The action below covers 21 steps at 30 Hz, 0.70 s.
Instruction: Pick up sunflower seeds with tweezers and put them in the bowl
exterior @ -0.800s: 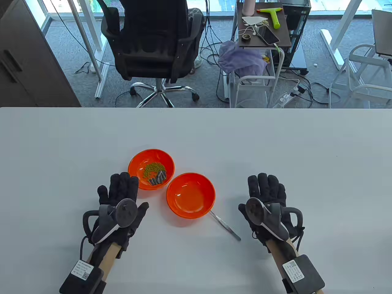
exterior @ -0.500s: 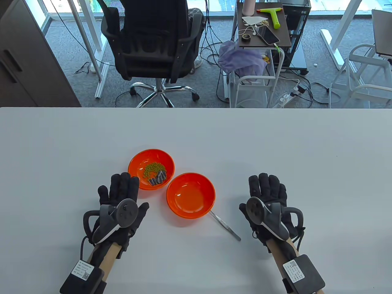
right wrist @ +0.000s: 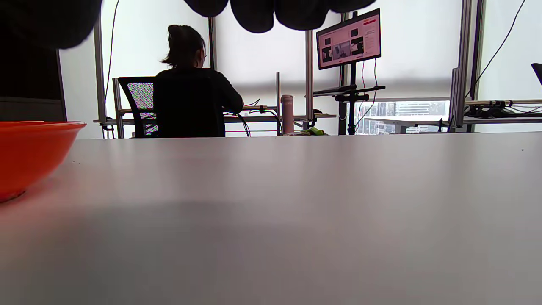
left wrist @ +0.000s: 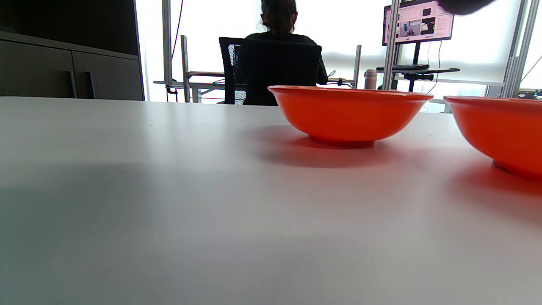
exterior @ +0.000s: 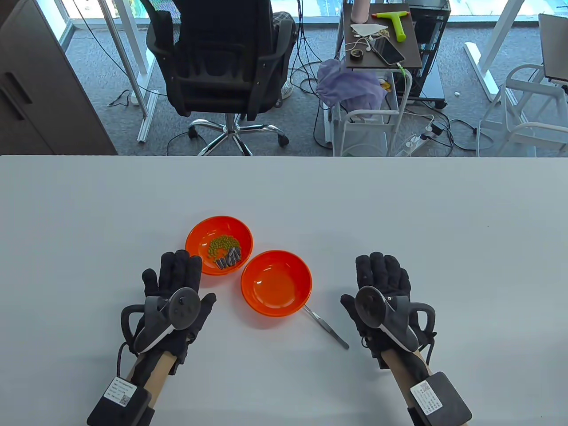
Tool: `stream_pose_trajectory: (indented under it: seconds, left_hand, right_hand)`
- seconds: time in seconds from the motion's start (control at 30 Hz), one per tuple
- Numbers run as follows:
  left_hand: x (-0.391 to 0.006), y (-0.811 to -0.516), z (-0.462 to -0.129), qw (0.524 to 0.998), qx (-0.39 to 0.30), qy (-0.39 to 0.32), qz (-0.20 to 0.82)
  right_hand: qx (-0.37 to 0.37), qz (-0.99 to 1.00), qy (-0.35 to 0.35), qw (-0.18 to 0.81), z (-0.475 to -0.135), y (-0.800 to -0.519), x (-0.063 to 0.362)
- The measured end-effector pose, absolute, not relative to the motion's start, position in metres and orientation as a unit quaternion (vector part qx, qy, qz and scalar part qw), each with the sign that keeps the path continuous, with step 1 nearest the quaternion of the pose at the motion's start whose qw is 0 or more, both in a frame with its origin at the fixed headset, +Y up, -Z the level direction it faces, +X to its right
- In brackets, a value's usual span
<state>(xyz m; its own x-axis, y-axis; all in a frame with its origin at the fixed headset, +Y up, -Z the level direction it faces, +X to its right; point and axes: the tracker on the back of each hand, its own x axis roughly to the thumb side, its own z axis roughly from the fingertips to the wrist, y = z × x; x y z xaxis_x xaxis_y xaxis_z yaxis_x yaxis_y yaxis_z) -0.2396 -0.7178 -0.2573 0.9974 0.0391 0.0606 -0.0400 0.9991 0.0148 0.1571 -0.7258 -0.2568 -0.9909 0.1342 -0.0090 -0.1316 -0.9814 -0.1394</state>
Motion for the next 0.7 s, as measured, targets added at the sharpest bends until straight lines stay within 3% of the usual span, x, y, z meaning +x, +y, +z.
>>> stream_pose_trajectory:
  seconds: [0.43,0.7]
  left_hand:
    - [-0.236,-0.719,-0.258,0.999,-0.002,-0.035,0.017]
    - [-0.234,-0.720,-0.258,0.999,-0.009,-0.036,0.016]
  right_hand:
    - [0.013,0.998,0.016,0.064,-0.252,-0.740,0.132]
    - [0.023,0.998,0.025,0.044,-0.251,-0.750,0.114]
